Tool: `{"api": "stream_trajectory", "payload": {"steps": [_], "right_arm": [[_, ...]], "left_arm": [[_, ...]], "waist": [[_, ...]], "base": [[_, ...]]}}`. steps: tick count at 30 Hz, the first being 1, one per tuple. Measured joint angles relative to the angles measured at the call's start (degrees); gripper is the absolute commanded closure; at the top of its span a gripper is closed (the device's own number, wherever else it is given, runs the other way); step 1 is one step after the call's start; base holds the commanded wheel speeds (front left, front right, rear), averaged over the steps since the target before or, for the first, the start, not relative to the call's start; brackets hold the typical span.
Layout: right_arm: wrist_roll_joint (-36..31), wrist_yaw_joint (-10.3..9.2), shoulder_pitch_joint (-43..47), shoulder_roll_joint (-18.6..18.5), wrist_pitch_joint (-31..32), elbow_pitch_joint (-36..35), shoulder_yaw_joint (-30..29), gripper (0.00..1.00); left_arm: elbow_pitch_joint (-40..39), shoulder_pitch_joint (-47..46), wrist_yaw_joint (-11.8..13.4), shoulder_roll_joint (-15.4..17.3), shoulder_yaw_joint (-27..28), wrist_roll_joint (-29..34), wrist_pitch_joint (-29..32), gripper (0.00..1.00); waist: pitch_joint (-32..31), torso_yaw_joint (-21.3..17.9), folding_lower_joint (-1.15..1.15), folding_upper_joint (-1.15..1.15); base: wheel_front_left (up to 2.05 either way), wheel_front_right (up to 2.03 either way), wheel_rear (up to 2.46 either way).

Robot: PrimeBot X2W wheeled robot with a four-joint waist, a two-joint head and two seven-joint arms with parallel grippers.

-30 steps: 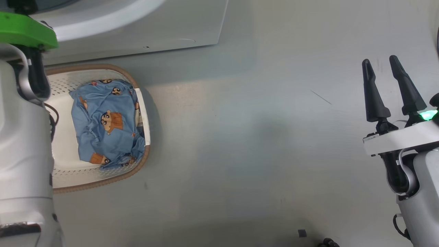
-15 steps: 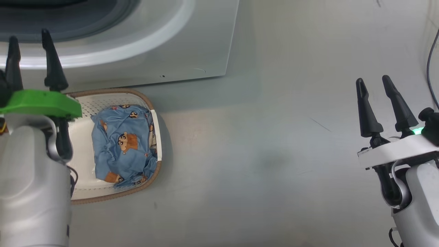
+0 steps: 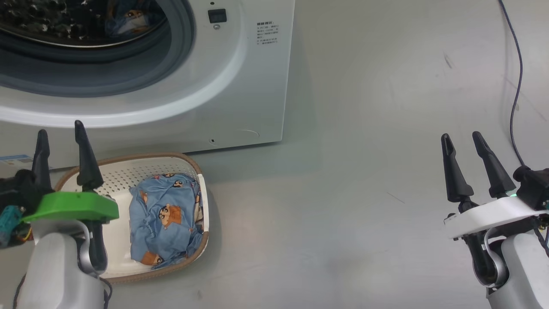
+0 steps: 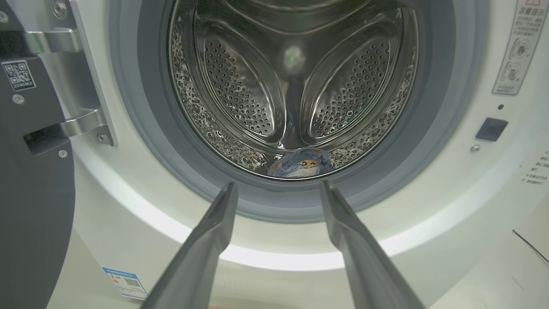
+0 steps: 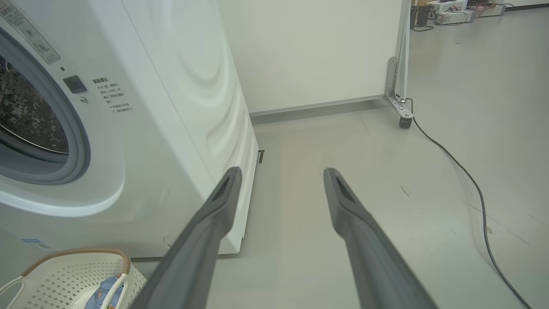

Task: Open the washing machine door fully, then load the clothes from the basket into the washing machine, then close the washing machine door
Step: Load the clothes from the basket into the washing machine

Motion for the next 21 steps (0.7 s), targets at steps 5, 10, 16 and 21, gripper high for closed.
{"api": "stream_trajectory", "payload": {"steps": [5, 10, 16, 21], "right_arm": [[-0.54, 0.0, 1.71, 0.97, 0.0, 0.49, -0.14, 0.0], [-1.01, 0.0, 3.21, 1.6, 0.01, 0.78, -0.08, 0.0], [-1.69, 0.0, 4.65, 2.53, 0.01, 0.86, -0.11, 0.0], [-2.1, 0.0, 6.33, 2.87, 0.01, 0.98, -0.58, 0.0]], "left_arm": [[-2.78, 5.2, 0.0, -0.08, 0.01, 1.18, 0.0, 0.0], [-5.81, 10.21, 0.0, -0.05, 0.09, 3.02, 0.01, 0.0], [-9.59, 16.66, 0.0, 0.0, 0.59, 4.31, 0.01, 0.0], [-11.16, 22.11, 0.0, -0.09, 0.6, 4.97, 0.03, 0.0]], "waist": [[-3.21, 0.12, 0.0, 0.0], [-6.12, 0.2, 0.0, 0.0], [-9.24, 0.0, 0.0, 0.0], [-11.51, -0.37, 0.0, 0.0]], "base": [[0.0, 0.0, 0.0], [0.0, 0.0, 0.0], [0.0, 0.0, 0.0], [0.0, 0.0, 0.0]]}}
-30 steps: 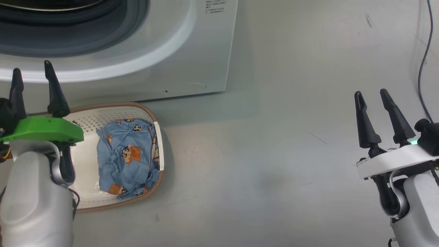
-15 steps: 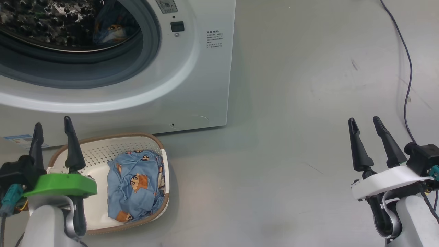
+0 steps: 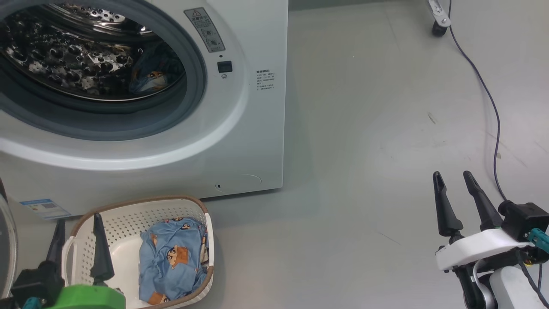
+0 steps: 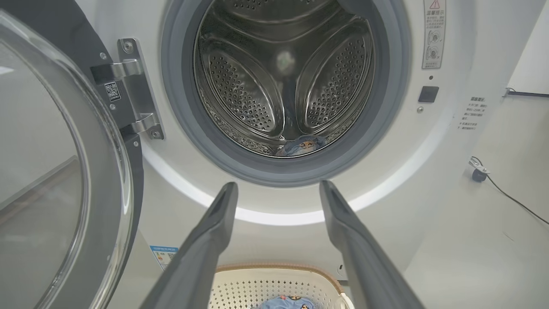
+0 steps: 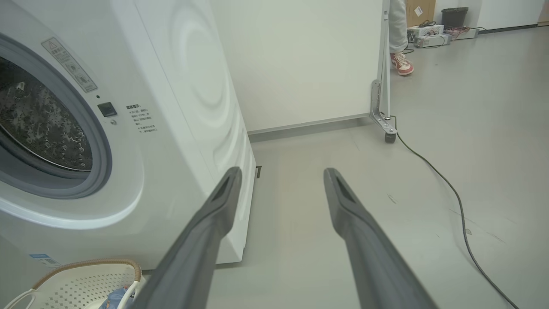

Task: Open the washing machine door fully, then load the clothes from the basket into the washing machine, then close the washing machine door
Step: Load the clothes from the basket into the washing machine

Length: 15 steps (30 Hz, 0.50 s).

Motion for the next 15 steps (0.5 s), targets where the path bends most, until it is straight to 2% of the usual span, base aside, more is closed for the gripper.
{"api": "stream_trajectory", "payload": {"steps": [15], "right_arm": [[-2.11, 0.0, 3.86, 1.13, 0.0, 0.3, -0.21, 0.0]], "left_arm": [[-3.69, 10.7, 0.01, -0.44, 0.14, 0.19, 0.01, 0.0]], "waist": [[-5.83, -0.42, 0.0, 0.0]], "base": [[0.0, 0.0, 0.0]]}}
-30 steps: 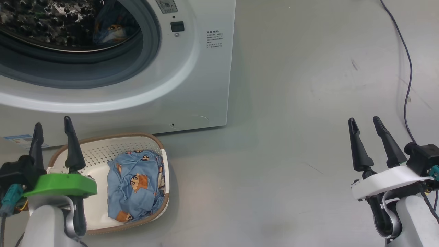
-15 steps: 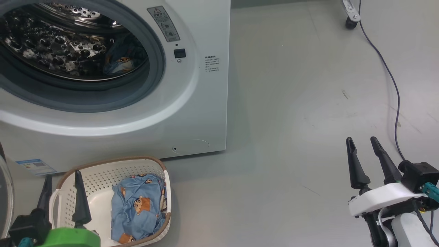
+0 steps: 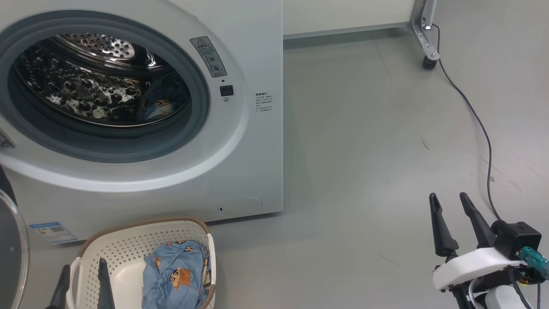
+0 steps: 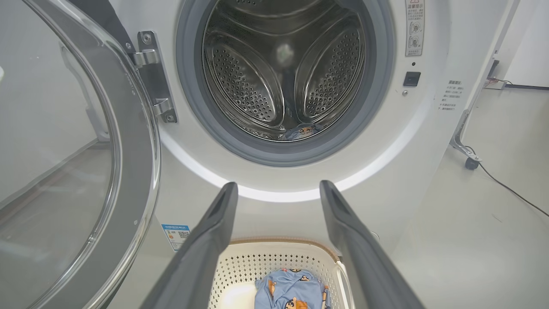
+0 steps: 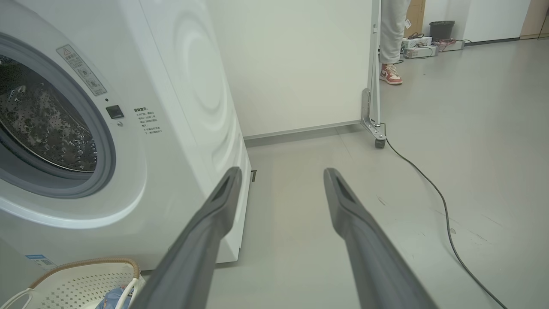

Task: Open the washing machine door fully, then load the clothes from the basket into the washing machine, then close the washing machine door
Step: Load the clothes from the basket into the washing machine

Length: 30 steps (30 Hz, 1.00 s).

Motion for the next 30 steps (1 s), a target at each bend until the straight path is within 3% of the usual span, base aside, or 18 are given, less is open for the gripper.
{"api": "stream_trajectory", "payload": {"steps": [30], "right_arm": [[-1.24, 0.0, 2.11, 0.63, 0.0, -1.36, -0.03, 0.0]], "left_arm": [[-5.2, 5.3, 0.48, -0.41, -0.83, -0.18, 0.01, 0.0]], "waist": [[0.42, 1.01, 0.0, 0.0]], "base": [[0.0, 0.0, 0.0]]}}
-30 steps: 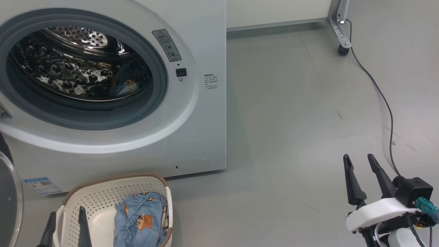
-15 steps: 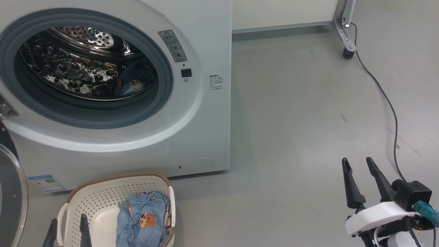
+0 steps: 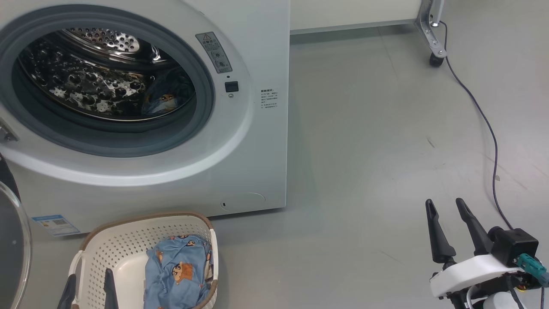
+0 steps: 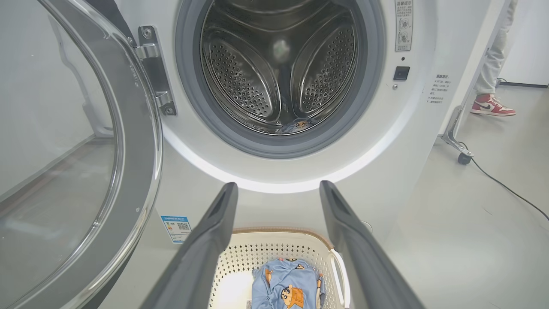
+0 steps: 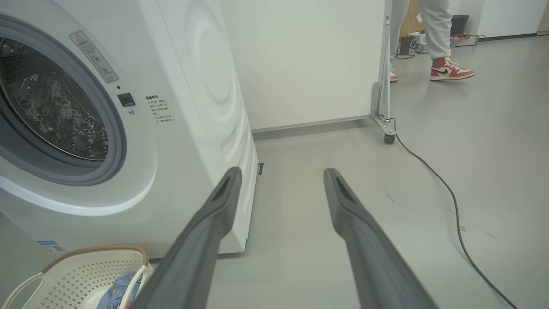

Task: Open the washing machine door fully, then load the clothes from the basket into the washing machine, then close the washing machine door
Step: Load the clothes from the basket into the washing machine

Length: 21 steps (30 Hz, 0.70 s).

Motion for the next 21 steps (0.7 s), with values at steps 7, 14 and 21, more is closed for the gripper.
{"api": "stream_trajectory", "payload": {"steps": [7, 14, 21], "right_arm": [[0.0, 0.0, -0.01, -0.08, 0.0, -0.86, -0.22, 0.0], [0.33, 0.0, -0.04, -1.3, 0.0, -1.97, -0.19, 0.0], [1.22, 0.0, -0.1, -2.5, 0.0, -2.79, -0.21, 0.0]], "left_arm": [[-1.81, -0.13, 0.43, -0.08, -0.89, -0.04, -0.01, 0.0], [-2.32, -1.4, 0.69, -0.13, -4.21, -2.35, -0.01, 0.0], [-2.27, -5.3, 1.9, -0.15, -6.9, -3.61, -0.01, 0.0]], "waist": [[2.03, -0.36, 0.0, 0.0], [6.55, -0.63, 0.0, 0.0], [11.71, -0.61, 0.0, 0.0]], "base": [[0.0, 0.0, 0.0], [0.0, 0.0, 0.0], [0.0, 0.0, 0.0]]}}
